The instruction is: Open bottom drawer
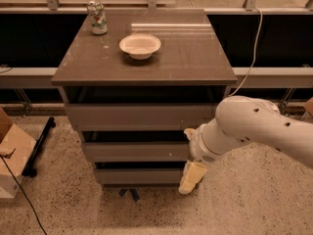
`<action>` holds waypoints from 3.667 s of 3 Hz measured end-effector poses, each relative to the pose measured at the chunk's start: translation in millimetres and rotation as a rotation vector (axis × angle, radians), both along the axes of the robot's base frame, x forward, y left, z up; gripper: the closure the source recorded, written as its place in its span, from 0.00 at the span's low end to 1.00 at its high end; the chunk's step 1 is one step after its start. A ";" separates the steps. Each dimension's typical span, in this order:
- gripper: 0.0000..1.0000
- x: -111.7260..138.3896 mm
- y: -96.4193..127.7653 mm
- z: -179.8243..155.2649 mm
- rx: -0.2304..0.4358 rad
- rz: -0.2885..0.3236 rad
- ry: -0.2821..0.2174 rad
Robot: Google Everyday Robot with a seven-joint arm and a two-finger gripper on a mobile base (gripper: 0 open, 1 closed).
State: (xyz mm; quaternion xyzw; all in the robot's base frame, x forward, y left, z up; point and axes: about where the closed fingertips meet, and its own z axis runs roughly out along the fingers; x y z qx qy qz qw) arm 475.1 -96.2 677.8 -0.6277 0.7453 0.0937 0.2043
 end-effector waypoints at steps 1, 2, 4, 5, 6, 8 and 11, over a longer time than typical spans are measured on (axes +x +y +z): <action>0.00 -1.3 8.8 -15.2 -0.044 0.008 0.021; 0.00 -3.8 14.9 -69.5 -0.068 0.000 0.050; 0.00 37.0 0.6 -217.5 0.001 -0.108 0.065; 0.00 49.0 -7.9 -268.1 0.029 -0.154 0.097; 0.00 55.4 -19.4 -309.7 0.073 -0.218 0.139; 0.00 68.4 -37.1 -363.6 0.152 -0.307 0.185; 0.00 93.5 -48.0 -396.3 0.241 -0.365 0.204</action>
Offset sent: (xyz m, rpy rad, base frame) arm -0.0014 0.0279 -0.1097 -0.0533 0.0531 -0.0154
